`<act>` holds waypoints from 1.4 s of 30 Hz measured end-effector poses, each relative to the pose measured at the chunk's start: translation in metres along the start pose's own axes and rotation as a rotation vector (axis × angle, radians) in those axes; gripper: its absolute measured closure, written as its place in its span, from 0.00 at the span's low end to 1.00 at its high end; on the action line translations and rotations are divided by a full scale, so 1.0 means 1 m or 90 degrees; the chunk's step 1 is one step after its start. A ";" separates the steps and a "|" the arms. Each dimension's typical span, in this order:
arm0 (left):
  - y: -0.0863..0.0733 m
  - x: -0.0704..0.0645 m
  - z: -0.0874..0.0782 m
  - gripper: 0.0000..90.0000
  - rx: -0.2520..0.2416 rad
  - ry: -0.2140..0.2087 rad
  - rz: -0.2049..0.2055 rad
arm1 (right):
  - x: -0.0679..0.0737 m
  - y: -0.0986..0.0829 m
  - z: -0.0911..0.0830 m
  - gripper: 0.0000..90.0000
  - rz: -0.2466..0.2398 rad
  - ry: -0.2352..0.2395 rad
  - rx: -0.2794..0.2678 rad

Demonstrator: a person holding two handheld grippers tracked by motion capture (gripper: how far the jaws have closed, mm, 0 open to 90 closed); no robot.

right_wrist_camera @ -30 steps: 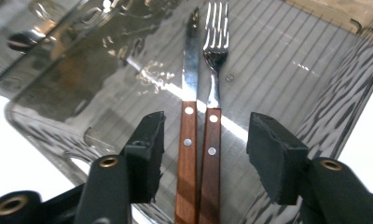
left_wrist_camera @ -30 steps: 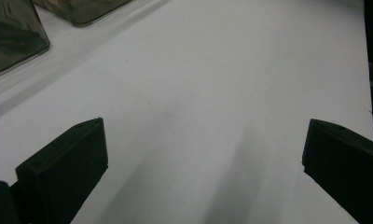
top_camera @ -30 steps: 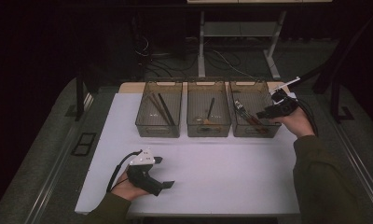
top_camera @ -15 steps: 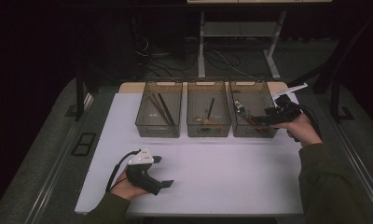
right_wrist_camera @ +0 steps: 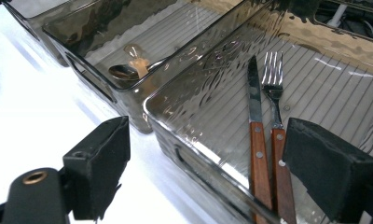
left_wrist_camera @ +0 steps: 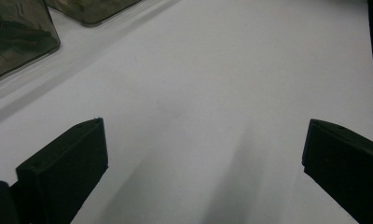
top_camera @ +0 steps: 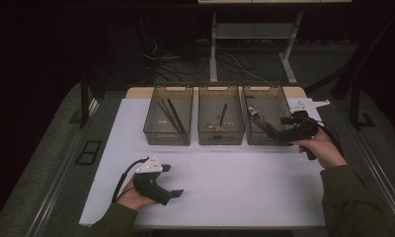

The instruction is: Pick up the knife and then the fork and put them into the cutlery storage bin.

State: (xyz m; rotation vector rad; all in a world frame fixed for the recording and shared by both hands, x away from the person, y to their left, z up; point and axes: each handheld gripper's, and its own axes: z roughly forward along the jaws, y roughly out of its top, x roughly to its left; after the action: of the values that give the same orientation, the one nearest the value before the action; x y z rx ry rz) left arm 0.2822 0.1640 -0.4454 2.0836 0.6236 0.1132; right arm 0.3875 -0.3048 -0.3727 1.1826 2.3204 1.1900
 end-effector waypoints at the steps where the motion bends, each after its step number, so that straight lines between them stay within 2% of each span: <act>1: 0.000 0.000 0.000 0.00 0.000 0.001 0.000 | 0.002 -0.002 -0.001 0.15 -0.002 0.000 -0.005; 3: 0.000 0.000 0.000 0.00 0.001 0.001 0.000 | 0.007 -0.006 -0.002 0.15 -0.001 0.001 -0.013; 12: 0.000 -0.002 0.000 0.00 0.005 -0.002 0.003 | 0.033 -0.023 -0.007 0.14 -0.044 -0.001 -0.027; 16: 0.000 -0.002 0.000 0.00 0.004 -0.002 0.002 | 0.041 -0.032 -0.008 0.14 -0.048 0.008 -0.038; 23: 0.000 -0.002 -0.001 0.00 0.003 -0.005 0.003 | 0.053 -0.048 -0.012 0.14 -0.068 0.011 -0.034; 34: 0.000 -0.003 -0.001 0.00 0.004 -0.003 0.006 | 0.065 -0.074 -0.018 0.14 -0.068 0.021 -0.067; 39: 0.000 -0.003 -0.001 0.00 0.003 -0.003 0.004 | 0.070 -0.087 -0.019 0.14 -0.061 0.027 -0.073; 42: 0.000 -0.003 -0.001 0.00 0.002 -0.004 0.003 | 0.073 -0.095 -0.018 0.14 -0.058 0.036 -0.065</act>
State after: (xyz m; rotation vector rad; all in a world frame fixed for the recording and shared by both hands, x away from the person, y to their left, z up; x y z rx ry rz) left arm 0.2796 0.1638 -0.4442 2.0885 0.6157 0.1091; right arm 0.2800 -0.2897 -0.4269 1.0096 2.2972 1.3084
